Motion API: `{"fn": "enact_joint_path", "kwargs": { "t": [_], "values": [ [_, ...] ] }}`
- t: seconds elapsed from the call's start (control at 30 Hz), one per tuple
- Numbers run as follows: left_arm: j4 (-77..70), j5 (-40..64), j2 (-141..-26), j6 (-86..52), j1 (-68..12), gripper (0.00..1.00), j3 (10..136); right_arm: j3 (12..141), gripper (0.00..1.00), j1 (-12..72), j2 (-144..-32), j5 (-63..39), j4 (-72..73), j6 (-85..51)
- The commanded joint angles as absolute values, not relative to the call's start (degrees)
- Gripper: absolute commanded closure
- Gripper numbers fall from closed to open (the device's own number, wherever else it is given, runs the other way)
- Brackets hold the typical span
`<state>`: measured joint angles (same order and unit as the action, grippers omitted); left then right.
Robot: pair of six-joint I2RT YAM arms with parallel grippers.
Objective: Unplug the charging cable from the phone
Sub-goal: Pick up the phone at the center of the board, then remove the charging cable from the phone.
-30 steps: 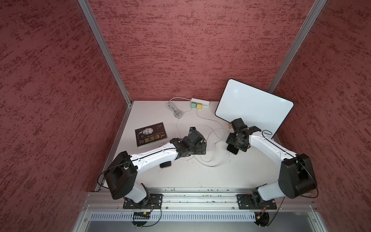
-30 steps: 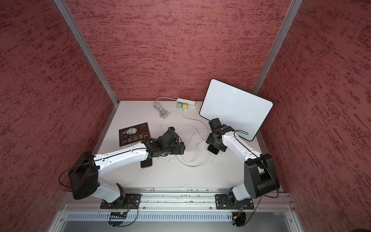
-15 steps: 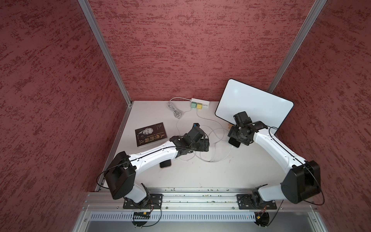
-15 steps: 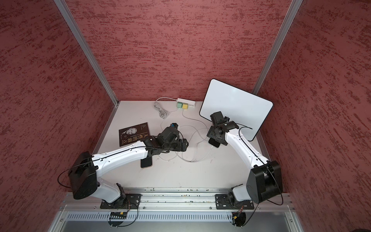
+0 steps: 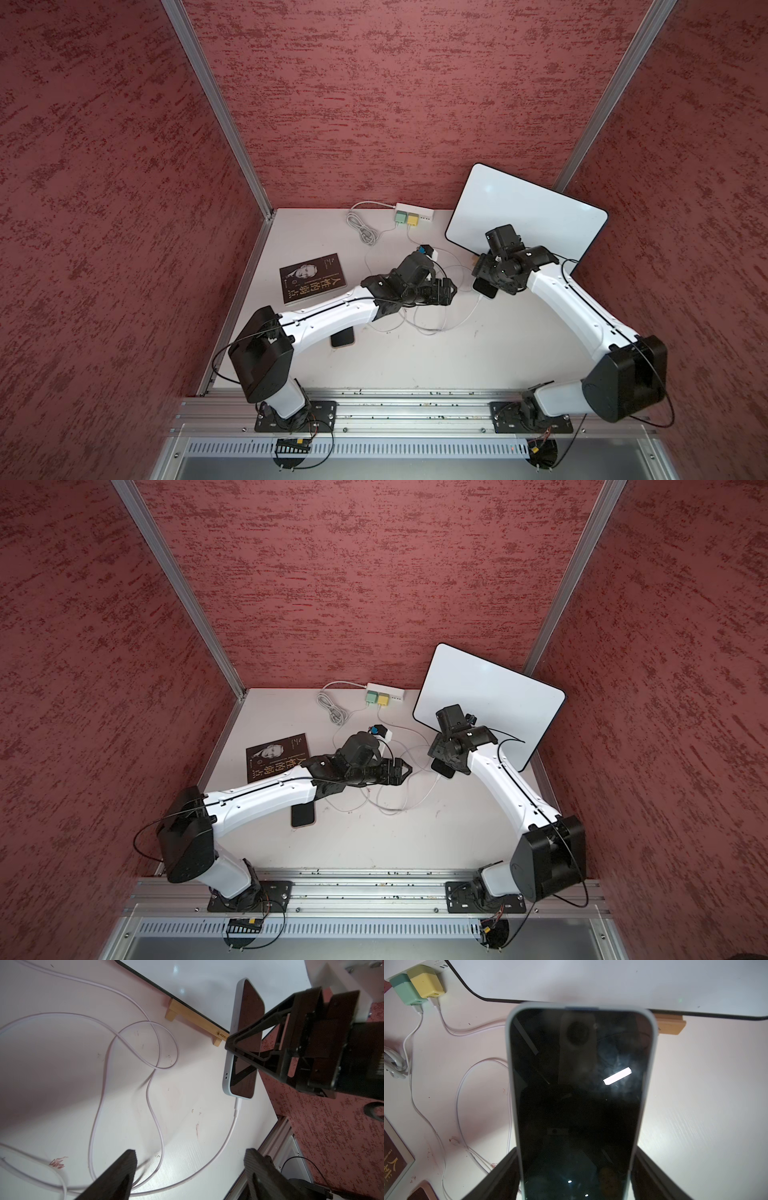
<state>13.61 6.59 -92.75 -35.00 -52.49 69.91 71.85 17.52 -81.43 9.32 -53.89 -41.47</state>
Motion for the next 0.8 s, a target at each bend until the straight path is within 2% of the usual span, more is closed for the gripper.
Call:
{"fn": "enact_joint_path", "kwargs": {
  "t": [0.0,0.2,0.37,0.77],
  "values": [
    [9.73,11.20,-95.47,-34.16,-53.51,0.20,72.04,74.40,0.60,17.25,-79.22,10.95,-53.17,-41.12],
    [5.76,13.80,-98.83,-35.69,-54.51,0.24,72.38,74.18,0.60,17.49,-78.50,10.64,-52.91,-41.31],
    [4.12,14.27,-100.94,-36.23,-54.92,0.31,73.15,74.36,0.61,17.48,-78.18,10.51,-52.85,-41.46],
    [-0.26,16.64,-105.30,-37.65,-56.07,0.36,75.09,73.73,0.61,17.41,-77.86,9.76,-52.06,-42.45]
  ]
}}
